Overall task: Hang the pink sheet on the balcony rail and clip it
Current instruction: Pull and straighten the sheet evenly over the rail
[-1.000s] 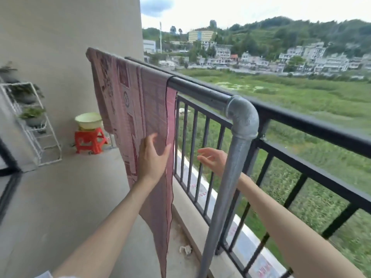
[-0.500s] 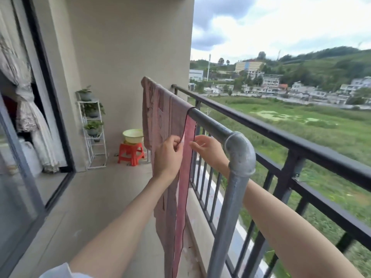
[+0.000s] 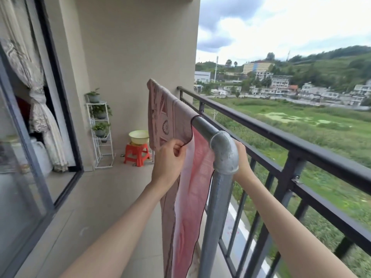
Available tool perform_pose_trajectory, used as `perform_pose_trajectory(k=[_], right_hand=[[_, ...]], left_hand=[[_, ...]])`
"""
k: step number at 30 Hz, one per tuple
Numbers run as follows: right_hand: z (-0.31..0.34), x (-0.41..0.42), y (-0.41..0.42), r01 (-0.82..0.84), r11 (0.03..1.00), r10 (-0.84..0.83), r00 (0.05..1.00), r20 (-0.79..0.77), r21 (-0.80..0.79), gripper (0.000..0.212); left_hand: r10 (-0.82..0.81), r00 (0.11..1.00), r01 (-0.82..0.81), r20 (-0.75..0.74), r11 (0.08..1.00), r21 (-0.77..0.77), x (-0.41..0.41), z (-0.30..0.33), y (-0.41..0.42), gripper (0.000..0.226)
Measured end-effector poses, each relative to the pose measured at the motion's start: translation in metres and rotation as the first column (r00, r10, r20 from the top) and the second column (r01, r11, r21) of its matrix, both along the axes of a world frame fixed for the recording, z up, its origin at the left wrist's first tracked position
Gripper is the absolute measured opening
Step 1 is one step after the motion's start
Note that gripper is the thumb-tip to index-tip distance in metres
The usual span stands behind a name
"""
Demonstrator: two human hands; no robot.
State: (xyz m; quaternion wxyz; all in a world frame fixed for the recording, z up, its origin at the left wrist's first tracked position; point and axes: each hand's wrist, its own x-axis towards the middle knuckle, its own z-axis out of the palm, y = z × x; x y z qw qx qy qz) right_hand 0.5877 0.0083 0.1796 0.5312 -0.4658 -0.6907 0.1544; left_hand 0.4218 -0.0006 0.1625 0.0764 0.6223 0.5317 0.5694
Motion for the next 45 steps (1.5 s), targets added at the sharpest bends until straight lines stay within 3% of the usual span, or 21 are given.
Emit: perform_pose_trajectory(k=[6,11,18,27,45], right_hand=[[-0.008,0.012,-0.014,-0.075,0.993,0.074,0.997,0.017,0.088,0.018],[-0.009,0.016,-0.035,-0.071,0.993,0.072,0.997,-0.005,0.094,0.029],[-0.008,0.028,-0.068,0.022,0.985,-0.027,0.999,0.030,0.174,0.026],[-0.005,0.025,-0.102,0.132,0.959,-0.144,0.989,0.030,0.251,0.027],[-0.025,0.028,-0.148,0.046,0.964,-0.059,0.997,0.043,0.261,0.032]], left_hand=[[-0.042,0.999,0.042,0.016,0.998,0.039,0.012,-0.007,-0.031,0.005],[-0.080,0.997,0.079,0.016,0.995,0.056,0.023,-0.010,-0.053,0.008],[-0.138,0.986,0.128,0.097,0.986,0.104,0.023,-0.012,-0.081,0.012],[-0.186,0.981,0.179,0.053,0.978,0.107,0.020,0.001,-0.112,0.021],[-0.084,0.996,0.086,-0.017,0.987,0.139,0.031,0.006,-0.153,0.013]])
